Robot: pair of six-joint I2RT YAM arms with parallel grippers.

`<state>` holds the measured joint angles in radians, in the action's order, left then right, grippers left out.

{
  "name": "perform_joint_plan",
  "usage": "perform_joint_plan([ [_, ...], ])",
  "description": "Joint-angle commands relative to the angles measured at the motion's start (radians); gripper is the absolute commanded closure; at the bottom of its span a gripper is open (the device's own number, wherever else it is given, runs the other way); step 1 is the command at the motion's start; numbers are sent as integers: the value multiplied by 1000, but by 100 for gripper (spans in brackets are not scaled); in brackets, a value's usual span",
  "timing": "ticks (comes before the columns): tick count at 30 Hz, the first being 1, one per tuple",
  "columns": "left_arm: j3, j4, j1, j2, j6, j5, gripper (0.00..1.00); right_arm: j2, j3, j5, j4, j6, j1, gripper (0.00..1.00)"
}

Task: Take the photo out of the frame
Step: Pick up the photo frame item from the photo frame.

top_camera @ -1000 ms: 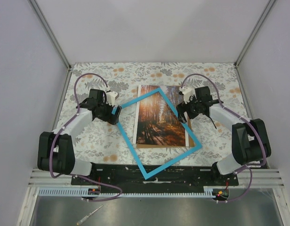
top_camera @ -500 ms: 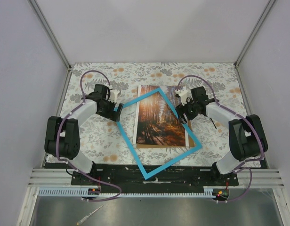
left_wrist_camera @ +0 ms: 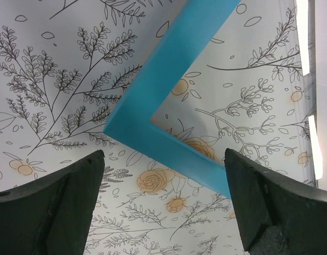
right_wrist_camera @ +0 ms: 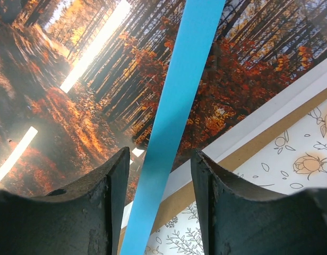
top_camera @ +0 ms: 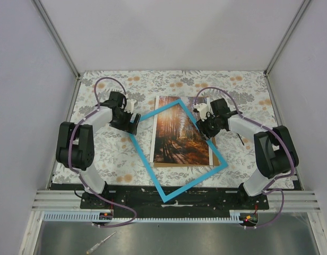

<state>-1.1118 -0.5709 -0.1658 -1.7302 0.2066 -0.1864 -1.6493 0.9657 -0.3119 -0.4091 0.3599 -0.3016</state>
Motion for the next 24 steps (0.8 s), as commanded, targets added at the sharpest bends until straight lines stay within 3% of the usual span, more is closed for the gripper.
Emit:
perform_joint_plan([
  [1, -49, -20, -5, -26, -32, -36, 0, -7, 41, 7, -7, 11, -11, 44],
  [5, -52, -29, -5, -49, -33, -47, 0, -9, 42, 7, -5, 7, -10, 48],
  [21, -117, -49, -3, -95, -33, -71, 25, -9, 51, -21, -19, -21, -19, 62],
  [24, -147, -61, -3, -112, -27, -93, 25, -7, 51, -35, -22, -30, -21, 62],
])
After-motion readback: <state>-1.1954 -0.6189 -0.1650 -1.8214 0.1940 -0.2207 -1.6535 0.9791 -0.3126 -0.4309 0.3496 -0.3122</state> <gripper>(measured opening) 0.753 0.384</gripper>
